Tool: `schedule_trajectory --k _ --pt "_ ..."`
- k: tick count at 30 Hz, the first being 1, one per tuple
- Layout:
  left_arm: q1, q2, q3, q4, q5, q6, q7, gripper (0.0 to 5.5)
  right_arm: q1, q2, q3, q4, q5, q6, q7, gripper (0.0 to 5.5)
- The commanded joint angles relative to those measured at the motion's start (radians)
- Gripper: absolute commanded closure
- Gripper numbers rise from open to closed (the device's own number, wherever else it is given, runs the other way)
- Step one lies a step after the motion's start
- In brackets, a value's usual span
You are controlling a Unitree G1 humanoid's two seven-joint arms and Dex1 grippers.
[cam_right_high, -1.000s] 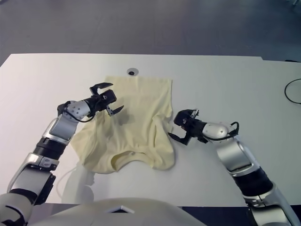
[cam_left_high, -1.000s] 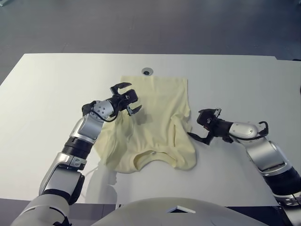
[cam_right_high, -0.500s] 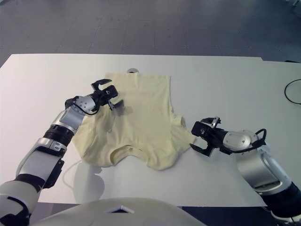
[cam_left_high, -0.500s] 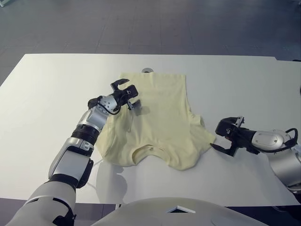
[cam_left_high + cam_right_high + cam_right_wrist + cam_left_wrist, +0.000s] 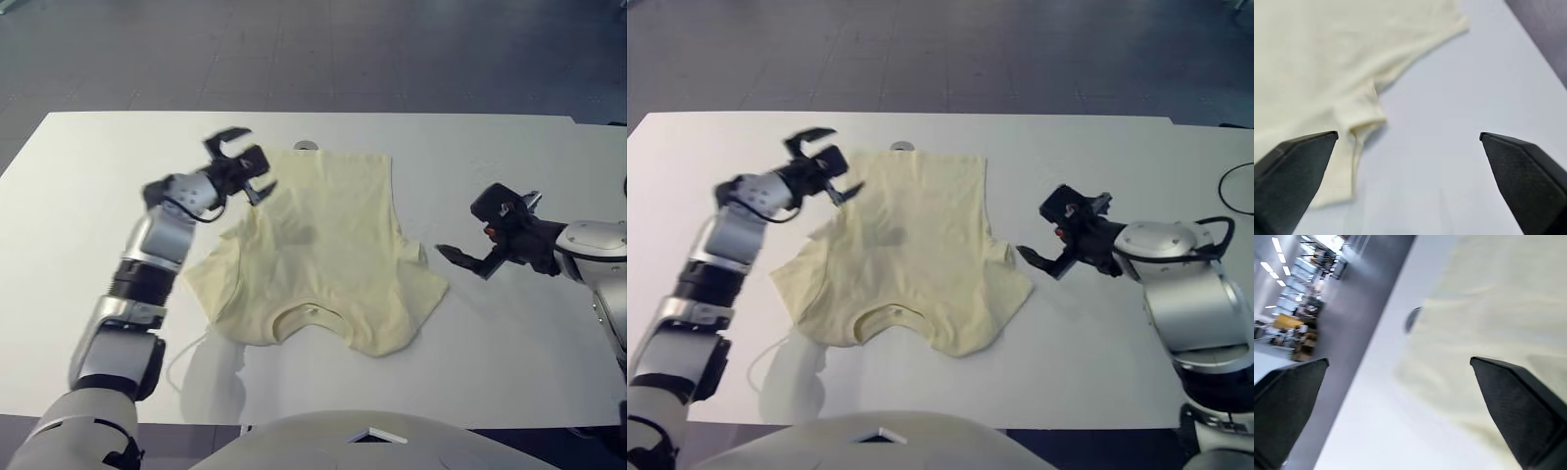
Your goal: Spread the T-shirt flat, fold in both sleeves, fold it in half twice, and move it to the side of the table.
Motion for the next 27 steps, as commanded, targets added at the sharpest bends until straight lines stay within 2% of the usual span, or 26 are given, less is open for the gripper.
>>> schedule_trajectory --k 1,4,8,10,13,19,24,25,27 --pt "0.255 0.057 0.23 -0.31 -0.106 0.224 -0.028 0.12 -0.005 0.174 0.012 -0.009 0.003 -0.083 -0.13 0.1" --pt "0.437 0.011 0.391 -0.523 -0.23 0.404 -0.043 0.12 0.054 0.235 0.017 -0.035 0.007 -0.113 -0.185 0.1" --pt "0.635 0.042 0.459 -0.639 -0.309 0.376 -0.11 0.12 0.109 0.219 0.055 -0.037 -0.023 -0.188 -0.222 0.1" --pt "0.717 0.004 0.514 -0.676 -0.363 0.424 -0.104 0.12 0.12 0.219 0.065 -0.029 -0.026 -0.209 -0.23 0.1" --pt "0.804 -0.05 0.562 -0.688 -0.418 0.472 -0.071 0.61 0.127 0.213 0.071 -0.015 -0.026 -0.232 -0.235 0.1" --pt "0.945 -0.094 0.546 -0.612 -0.428 0.413 -0.037 1.67 0.138 0.172 0.092 0.004 -0.025 -0.263 -0.22 0.1" --pt "0.919 -0.139 0.534 -0.517 -0.479 0.401 -0.012 2.45 0.13 0.159 0.096 0.017 -0.02 -0.273 -0.217 0.1" --pt "0.909 -0.147 0.534 -0.509 -0.495 0.403 -0.008 2.57 0.128 0.158 0.097 0.02 -0.02 -0.276 -0.216 0.1" --pt "0.894 -0.156 0.539 -0.496 -0.523 0.42 0.003 2.4 0.125 0.155 0.099 0.024 -0.019 -0.279 -0.216 0.1"
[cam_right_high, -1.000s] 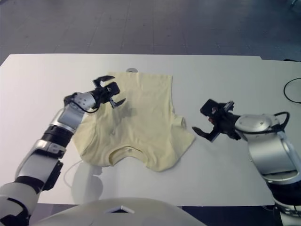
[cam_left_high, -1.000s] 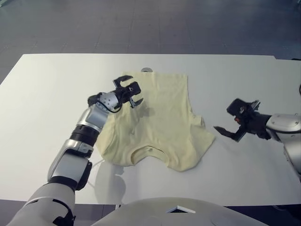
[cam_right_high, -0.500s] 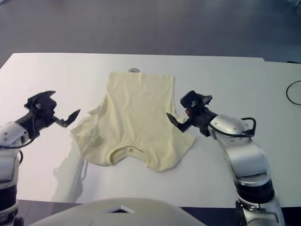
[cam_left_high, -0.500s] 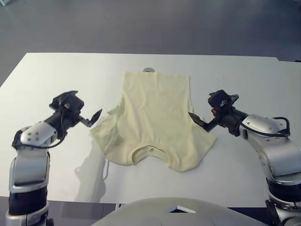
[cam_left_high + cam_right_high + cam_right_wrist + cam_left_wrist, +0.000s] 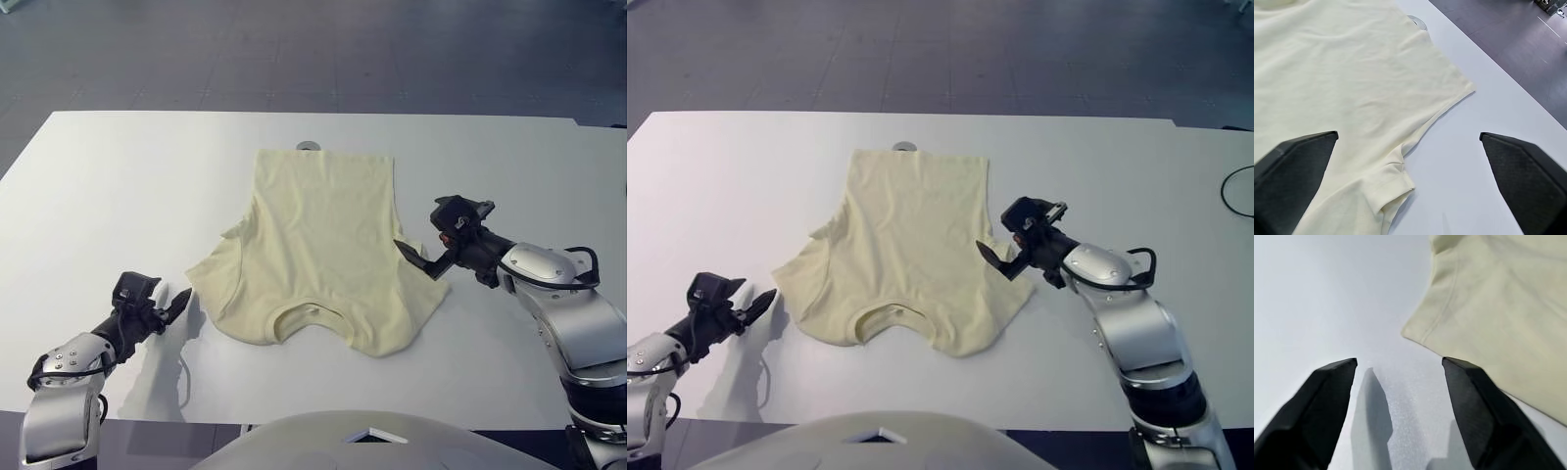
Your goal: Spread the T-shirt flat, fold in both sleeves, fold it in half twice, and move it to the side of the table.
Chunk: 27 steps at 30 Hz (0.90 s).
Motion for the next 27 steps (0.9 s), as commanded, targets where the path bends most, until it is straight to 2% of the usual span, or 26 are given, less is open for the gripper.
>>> schedule_trajectory --k 1,6,15,27 --pt "-0.037 -0.023 0.003 0.031 -0.059 0.026 0.025 2.23 -0.012 -0.017 0.009 0.013 0.001 -0.006 0.007 0.1" --pt "-0.044 -0.029 -0.009 0.041 -0.104 0.051 0.046 1.42 -0.01 -0.024 0.013 0.02 0.001 -0.014 0.009 0.1" --pt "-0.076 -0.03 0.026 0.048 -0.173 0.082 0.082 2.9 -0.003 -0.027 0.017 0.028 -0.001 -0.023 0.006 0.1" --pt "-0.059 -0.029 -0.026 0.049 -0.222 0.184 0.133 5.02 -0.012 -0.031 0.022 0.048 -0.002 -0.037 0.009 0.1"
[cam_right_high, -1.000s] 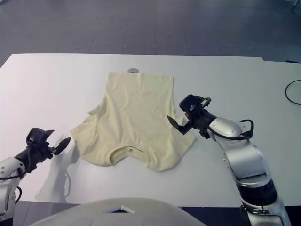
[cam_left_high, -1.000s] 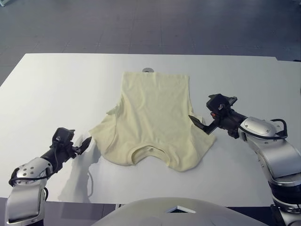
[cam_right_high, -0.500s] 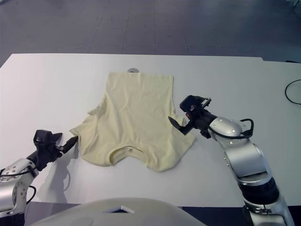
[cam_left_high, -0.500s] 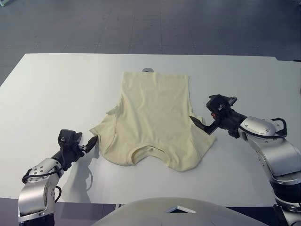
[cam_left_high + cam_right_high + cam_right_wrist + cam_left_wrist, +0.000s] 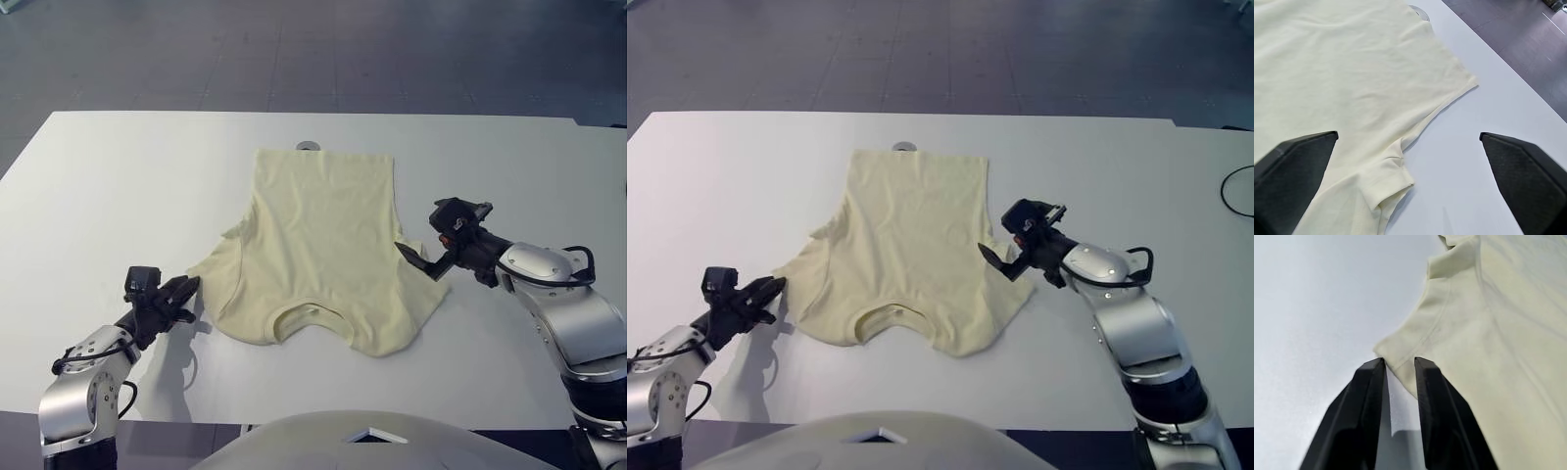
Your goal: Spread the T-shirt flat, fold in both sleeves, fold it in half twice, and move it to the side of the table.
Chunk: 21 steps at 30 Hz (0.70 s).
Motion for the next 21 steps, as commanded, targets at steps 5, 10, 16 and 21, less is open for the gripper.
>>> schedule_trajectory --k 5,10,16,21 --pt "-0.015 0.015 -0.031 0.045 0.015 0.014 0.036 5.49 -0.014 -0.016 0.008 0.01 -0.003 -0.004 0.006 0.1" --pt "-0.011 0.03 -0.031 -0.06 -0.029 0.022 0.015 5.49 -0.005 -0.024 0.009 0.015 -0.005 -0.009 0.008 0.1" --pt "0.0 0.135 -0.064 -0.254 -0.052 0.106 -0.016 5.49 0.01 -0.034 0.008 0.029 -0.007 -0.02 0.007 0.1" --pt "-0.053 0.185 -0.202 -0.318 -0.02 0.116 -0.026 5.49 0.017 -0.033 0.015 0.033 -0.006 -0.023 0.005 0.1"
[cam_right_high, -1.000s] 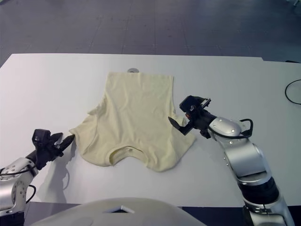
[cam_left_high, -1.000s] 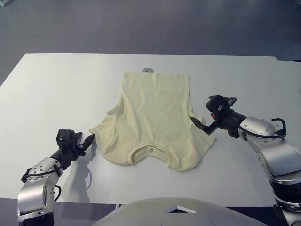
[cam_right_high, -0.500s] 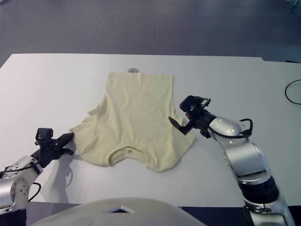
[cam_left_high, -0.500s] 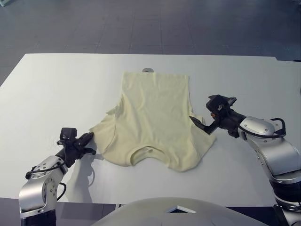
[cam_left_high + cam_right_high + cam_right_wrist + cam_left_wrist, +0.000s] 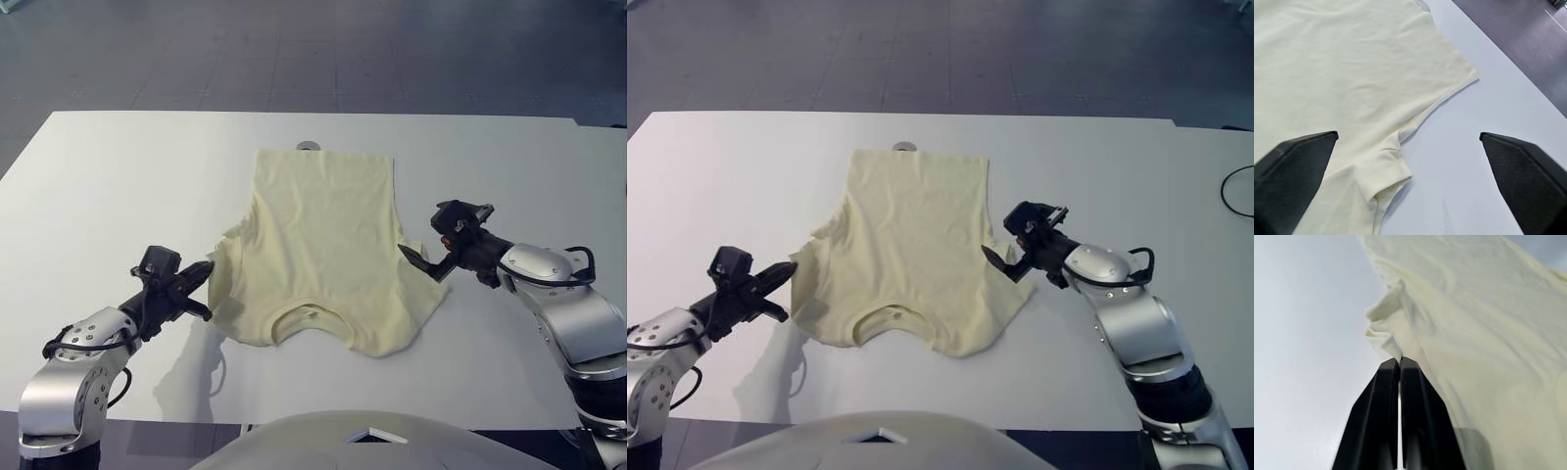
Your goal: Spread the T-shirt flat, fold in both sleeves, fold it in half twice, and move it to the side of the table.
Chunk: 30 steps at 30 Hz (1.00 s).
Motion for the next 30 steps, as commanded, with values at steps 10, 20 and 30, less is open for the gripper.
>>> schedule_trajectory --k 10,20,30 --pt "-0.101 0.013 -0.356 0.027 0.154 -0.049 0.017 5.26 0.045 0.127 -0.232 -0.068 0.13 0.32 -0.047 0.1" --pt "-0.095 0.016 -0.306 -0.011 0.14 -0.092 0.003 3.79 0.204 0.209 -0.36 -0.148 0.17 0.544 -0.094 0.72" --pt "-0.134 0.005 -0.266 0.016 0.146 -0.111 0.009 2.0 0.224 0.3 -0.353 -0.133 0.192 0.578 -0.132 2.5"
